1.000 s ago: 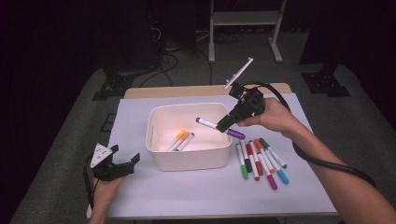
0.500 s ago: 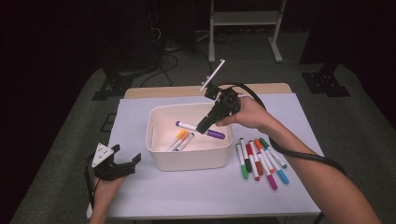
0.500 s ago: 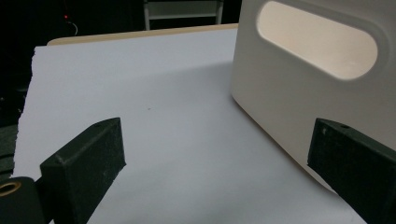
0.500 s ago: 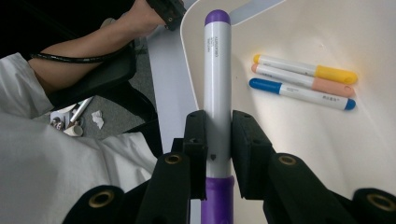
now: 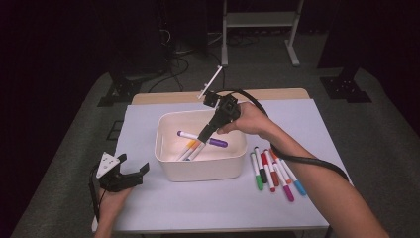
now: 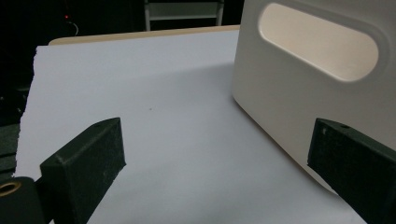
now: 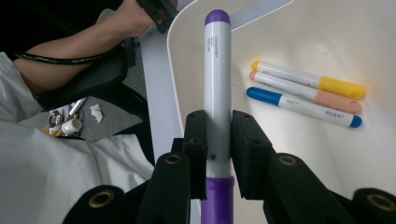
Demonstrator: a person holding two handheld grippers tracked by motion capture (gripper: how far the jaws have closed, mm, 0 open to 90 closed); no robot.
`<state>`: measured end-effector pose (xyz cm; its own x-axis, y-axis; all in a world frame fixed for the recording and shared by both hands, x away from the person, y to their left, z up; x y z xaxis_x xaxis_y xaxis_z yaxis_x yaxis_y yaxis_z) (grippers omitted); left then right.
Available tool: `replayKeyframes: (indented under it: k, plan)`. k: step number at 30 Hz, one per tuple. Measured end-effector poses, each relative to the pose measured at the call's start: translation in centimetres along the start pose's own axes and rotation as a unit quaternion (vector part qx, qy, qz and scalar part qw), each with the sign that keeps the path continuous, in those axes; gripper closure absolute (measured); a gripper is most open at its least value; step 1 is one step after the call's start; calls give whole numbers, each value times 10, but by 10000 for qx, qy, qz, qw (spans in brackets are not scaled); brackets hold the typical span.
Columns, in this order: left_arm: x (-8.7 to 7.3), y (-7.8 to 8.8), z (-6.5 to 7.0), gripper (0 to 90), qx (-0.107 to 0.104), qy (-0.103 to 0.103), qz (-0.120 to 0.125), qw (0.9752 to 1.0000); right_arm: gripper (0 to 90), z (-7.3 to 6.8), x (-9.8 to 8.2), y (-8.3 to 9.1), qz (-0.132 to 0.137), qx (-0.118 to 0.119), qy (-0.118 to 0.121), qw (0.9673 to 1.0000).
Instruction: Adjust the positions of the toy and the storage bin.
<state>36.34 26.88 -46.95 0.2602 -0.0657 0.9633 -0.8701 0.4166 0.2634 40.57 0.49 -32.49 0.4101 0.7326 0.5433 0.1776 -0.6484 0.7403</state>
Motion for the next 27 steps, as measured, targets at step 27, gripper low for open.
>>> replayKeyframes:
  k: [27]
  plan:
    - [0,0,0,27,-10,-10,-2,10000,688,24,-19,-67,-798,11,-241,9965]
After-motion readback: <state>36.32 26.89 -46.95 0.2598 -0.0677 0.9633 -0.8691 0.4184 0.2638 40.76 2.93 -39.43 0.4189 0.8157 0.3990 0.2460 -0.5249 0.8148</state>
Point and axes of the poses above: each handheld gripper's, and its own axes: y roughly backward along the jaws, x roughly out of its top, z roughly to its right, the point moved 8 cm from there along -y, roughly forward along the jaws, and after that the axes turned 6 degrees about z, right-handed, at the moved point
